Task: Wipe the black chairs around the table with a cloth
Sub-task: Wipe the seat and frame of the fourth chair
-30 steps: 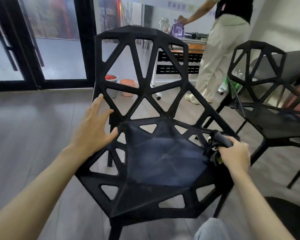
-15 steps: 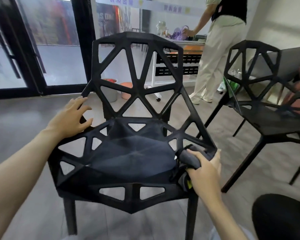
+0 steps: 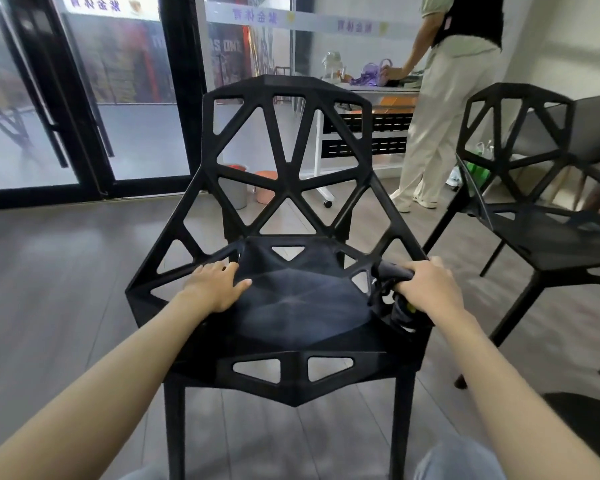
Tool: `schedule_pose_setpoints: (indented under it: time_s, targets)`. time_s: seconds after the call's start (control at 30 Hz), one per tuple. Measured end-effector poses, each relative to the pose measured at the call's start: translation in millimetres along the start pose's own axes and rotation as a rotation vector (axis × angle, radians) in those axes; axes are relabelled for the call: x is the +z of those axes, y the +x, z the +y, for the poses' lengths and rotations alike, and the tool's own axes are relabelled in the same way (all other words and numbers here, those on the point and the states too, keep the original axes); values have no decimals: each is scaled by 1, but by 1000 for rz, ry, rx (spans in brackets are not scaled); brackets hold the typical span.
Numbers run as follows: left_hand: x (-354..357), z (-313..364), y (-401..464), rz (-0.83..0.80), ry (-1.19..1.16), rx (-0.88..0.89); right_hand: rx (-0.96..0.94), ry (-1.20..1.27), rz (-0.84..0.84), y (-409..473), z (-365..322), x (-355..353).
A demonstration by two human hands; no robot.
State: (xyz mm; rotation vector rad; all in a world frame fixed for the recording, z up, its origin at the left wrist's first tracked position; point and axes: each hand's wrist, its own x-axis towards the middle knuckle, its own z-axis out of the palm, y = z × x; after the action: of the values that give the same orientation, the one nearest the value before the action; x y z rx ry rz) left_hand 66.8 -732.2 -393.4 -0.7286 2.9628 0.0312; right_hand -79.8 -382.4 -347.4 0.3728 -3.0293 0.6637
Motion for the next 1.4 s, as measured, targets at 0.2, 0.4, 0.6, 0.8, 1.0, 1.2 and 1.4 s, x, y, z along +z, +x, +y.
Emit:
schedule_pose_setpoints:
  time_s: [0.2, 0.4, 0.6, 0.8, 1.0, 1.2, 1.4]
  targets:
    - [6, 0, 3, 28, -22, 11, 4, -33, 16, -47, -8, 5]
    - [18, 6, 6, -6, -40, -35, -50, -56, 88, -101, -5, 12]
    - [9, 29, 10, 8, -18, 51, -67, -79, 147, -126, 1, 20]
    - [5, 67, 19, -3, -108, 285, -286, -219, 292, -130, -4, 29]
    - [13, 98, 15, -191, -228, 182, -577, -96, 201, -147, 4, 35]
    - [11, 98, 18, -158, -253, 155, -838, -121, 129, -152, 33, 28]
    - [5, 98, 18, -164, -297, 133, -473, -74, 228, -135, 33, 7]
